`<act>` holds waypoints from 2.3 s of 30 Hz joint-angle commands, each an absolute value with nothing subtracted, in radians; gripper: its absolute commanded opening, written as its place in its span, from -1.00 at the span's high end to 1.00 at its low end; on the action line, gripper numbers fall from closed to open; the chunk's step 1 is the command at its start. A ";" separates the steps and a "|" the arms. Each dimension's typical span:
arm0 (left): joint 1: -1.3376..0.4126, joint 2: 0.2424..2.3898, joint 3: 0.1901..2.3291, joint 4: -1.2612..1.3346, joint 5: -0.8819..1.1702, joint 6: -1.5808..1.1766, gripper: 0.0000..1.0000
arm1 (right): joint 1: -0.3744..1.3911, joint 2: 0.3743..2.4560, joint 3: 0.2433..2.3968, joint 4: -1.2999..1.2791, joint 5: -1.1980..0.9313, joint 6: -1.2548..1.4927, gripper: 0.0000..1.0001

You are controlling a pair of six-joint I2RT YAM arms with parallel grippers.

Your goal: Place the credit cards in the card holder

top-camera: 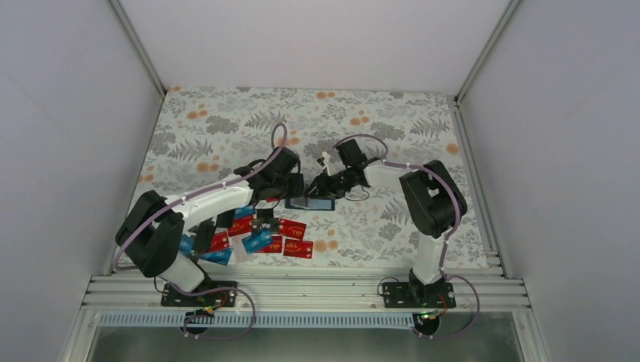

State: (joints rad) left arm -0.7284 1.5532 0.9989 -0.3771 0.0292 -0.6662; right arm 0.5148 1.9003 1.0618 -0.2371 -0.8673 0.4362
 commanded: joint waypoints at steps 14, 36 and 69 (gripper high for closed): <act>-0.716 1.367 0.865 -0.448 -0.072 -0.715 0.95 | 0.598 1.988 1.187 -0.289 -0.839 0.432 0.33; -0.725 1.281 0.802 -0.476 -0.067 -0.718 0.92 | 0.569 1.810 1.116 -0.361 -0.677 0.351 0.28; -1.027 1.162 0.595 -0.588 -0.018 -0.998 0.83 | 0.732 1.578 0.790 -0.279 -0.717 0.298 0.15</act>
State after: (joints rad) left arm -0.9661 1.2007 0.6174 -0.5671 -0.0391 -0.8890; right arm 0.6727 1.5772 0.8013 -0.3473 -0.6594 0.3225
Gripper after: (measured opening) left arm 0.080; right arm 0.421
